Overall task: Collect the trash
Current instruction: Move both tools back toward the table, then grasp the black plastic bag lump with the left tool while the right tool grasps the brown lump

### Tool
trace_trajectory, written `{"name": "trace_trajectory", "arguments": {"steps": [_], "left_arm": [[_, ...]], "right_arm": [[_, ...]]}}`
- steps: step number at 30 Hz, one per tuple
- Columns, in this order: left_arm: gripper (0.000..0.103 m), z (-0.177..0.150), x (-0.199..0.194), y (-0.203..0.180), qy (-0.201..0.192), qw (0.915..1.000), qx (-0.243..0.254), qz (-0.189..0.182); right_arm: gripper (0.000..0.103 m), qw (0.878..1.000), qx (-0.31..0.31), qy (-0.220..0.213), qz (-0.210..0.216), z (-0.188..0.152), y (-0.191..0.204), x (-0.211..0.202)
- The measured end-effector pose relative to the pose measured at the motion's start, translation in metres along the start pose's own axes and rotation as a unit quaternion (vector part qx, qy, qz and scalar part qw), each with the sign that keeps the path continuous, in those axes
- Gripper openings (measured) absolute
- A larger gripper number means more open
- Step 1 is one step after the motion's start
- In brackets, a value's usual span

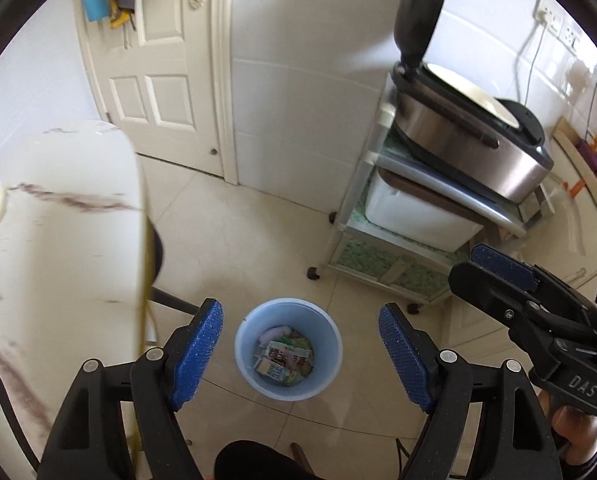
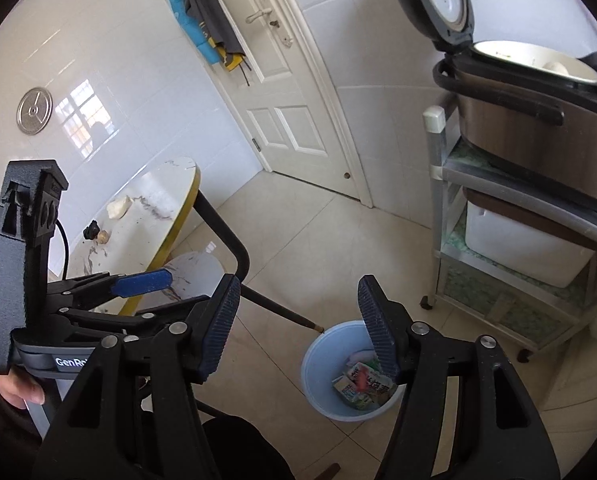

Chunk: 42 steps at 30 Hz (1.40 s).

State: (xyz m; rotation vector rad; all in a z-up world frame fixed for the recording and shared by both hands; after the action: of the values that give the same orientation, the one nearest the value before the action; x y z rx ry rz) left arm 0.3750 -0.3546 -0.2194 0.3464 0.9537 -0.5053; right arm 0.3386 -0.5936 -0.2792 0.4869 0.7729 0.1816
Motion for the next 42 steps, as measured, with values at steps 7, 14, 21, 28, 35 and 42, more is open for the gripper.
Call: {"name": "trace_trajectory", "arguments": {"steps": [7,14,21,28,35,42], "left_arm": [[0.077,-0.020,-0.065,0.068,-0.046,0.9970,-0.052,0.035],[0.082,-0.058,-0.122,0.165,-0.072,0.9848,-0.120,0.103],[0.083,-0.104,-0.163,0.258,-0.079,0.9638,-0.192,0.167],[0.084,-0.140,-0.173,0.327,-0.073,0.9482,-0.240,0.195],[0.084,-0.127,-0.151,0.372,-0.077,0.9458,-0.228,0.218],[0.084,-0.101,-0.085,0.405,-0.036,0.9566,-0.203,0.206]], "right_arm": [[0.064,0.999,-0.047,-0.004,0.024,0.008,0.057,0.000],[0.068,0.991,-0.120,0.017,0.059,0.012,0.144,0.030],[0.071,0.974,-0.201,0.050,0.094,0.014,0.247,0.084],[0.071,0.958,-0.241,0.111,0.111,0.009,0.317,0.177],[0.061,0.946,-0.251,0.182,0.097,0.002,0.323,0.274],[0.053,0.937,-0.270,0.205,0.084,-0.004,0.318,0.312]]}}
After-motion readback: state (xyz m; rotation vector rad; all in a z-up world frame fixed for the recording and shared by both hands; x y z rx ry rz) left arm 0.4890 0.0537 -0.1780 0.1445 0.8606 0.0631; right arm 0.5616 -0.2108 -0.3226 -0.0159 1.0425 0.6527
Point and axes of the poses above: each gripper's, at about its wrist camera, not at the fingertips, and x roughly the way its jaws point, y to its left, z to its top, the point moved 7 cm from there along x, roughly the way its jaws point, and after that the axes turned 12 degrees about z, right-handed, at the moved point
